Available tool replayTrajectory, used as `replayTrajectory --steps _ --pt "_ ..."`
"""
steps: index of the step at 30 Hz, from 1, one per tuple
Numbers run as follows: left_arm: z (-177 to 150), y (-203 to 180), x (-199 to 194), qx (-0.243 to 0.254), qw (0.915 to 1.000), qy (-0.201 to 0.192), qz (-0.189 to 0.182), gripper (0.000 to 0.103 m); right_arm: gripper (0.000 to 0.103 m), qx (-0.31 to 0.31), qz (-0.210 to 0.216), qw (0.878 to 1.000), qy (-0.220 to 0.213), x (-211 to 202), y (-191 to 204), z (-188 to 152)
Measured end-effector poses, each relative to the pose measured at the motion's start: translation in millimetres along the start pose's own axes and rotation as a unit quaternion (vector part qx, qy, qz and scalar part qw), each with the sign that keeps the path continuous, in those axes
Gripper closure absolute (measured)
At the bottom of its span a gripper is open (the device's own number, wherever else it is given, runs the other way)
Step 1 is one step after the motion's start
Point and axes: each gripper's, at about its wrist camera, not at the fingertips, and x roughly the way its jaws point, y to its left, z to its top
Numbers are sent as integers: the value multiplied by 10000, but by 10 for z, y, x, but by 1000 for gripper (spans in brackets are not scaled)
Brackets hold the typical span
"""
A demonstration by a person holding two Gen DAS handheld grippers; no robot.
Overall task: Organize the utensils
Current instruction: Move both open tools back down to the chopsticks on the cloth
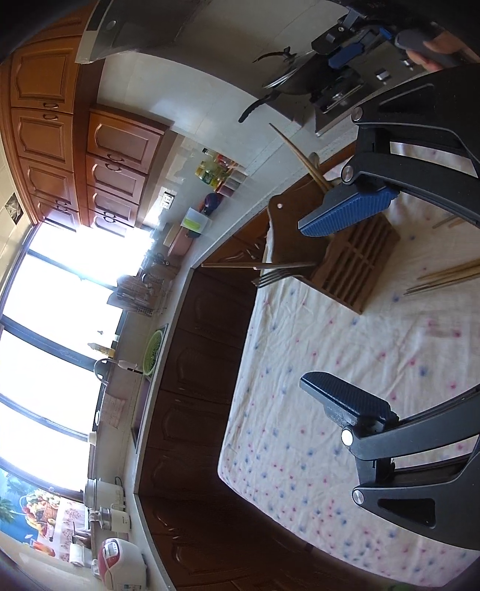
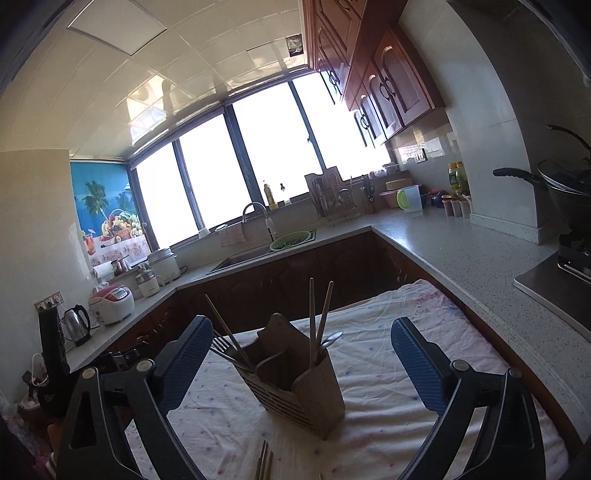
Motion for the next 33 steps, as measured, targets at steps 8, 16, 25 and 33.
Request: replayTrajectory --steps 8,16,25,33 --pt "-529 53 -75 -23 9981 608 99 26 5 42 -117 9991 414 -222 -46 -320" --pt "-933 95 -62 -28 9943 1051 177 26 5 132 -298 9948 960 -289 -170 -731" --pt "-1131 -50 187 139 9863 1614 306 26 5 251 -412 9879 1475 -295 -297 -1088" --pt "-1418 -453 651 684 9744 2123 295 32 5 330 -539 9861 1540 -316 -353 -1097"
